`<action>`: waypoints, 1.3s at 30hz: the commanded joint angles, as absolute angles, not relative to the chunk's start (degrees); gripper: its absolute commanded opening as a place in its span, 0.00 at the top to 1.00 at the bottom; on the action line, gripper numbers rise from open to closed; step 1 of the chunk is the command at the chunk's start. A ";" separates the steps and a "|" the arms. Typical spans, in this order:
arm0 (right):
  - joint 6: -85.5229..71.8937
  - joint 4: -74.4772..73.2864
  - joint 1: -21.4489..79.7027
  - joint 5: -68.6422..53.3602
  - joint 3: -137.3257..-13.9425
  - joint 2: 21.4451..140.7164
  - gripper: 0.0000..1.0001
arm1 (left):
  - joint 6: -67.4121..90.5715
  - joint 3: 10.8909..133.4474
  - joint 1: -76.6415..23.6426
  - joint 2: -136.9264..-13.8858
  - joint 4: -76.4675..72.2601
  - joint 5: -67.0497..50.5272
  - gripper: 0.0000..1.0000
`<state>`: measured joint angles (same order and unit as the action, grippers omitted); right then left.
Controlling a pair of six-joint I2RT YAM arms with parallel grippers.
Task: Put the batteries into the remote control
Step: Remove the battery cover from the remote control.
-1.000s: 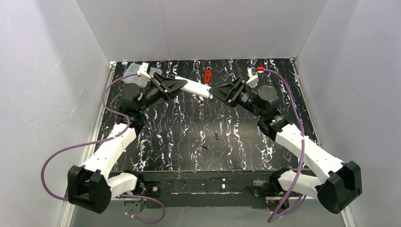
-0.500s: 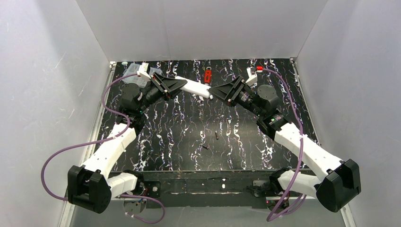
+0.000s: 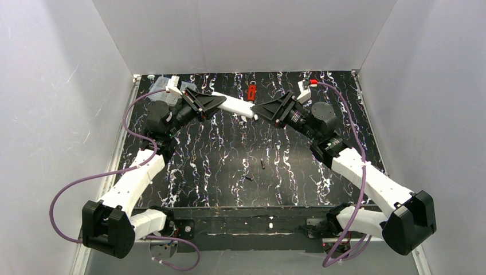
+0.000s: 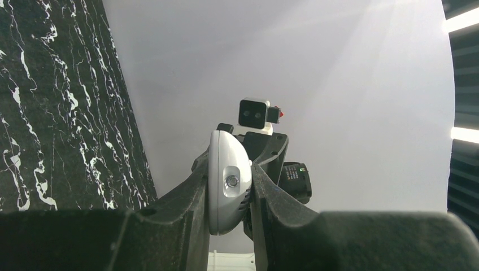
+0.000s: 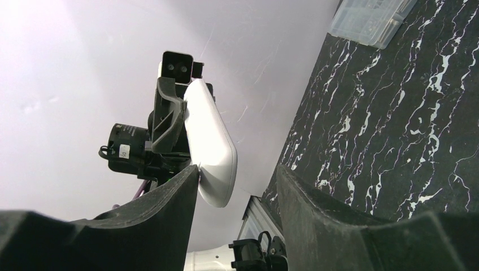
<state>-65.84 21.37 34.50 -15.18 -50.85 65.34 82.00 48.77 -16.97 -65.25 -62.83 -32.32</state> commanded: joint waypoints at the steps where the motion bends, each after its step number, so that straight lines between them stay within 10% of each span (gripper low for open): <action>1: -65.54 25.45 34.55 -16.68 -53.20 65.57 0.38 | 82.03 51.22 -17.24 -64.31 -69.53 -34.98 1.00; 39: -64.60 23.66 34.11 -13.56 -47.97 61.03 0.36 | 80.54 49.73 -17.23 -63.33 -66.99 -33.75 1.00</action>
